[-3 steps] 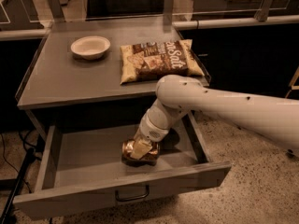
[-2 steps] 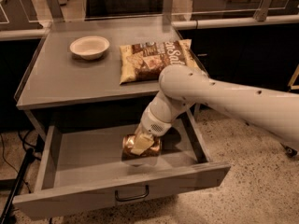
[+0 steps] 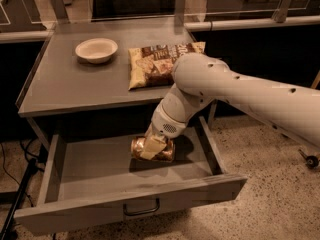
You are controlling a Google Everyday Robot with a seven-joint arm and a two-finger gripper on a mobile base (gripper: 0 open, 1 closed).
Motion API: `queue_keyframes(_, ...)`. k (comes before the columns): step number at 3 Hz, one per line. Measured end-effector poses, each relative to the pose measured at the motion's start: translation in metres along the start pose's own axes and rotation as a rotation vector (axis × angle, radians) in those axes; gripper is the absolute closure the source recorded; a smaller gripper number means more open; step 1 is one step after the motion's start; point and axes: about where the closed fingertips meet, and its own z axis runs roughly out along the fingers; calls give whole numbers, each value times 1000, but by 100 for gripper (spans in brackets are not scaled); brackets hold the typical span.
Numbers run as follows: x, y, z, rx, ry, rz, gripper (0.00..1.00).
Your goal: Pick orange can from top drawer and place on counter
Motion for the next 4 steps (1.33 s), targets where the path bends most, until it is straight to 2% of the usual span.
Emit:
queue_keyframes(1, 3, -1, 3, -11, 9, 11, 100)
queue_keyframes(2, -9, -3, -21, 8, 17, 1, 100)
queue_keyframes(3, -33, 2, -50, 31, 23, -47, 100)
queue_keyframes(4, -60, 19, -69, 51, -34, -133, 100)
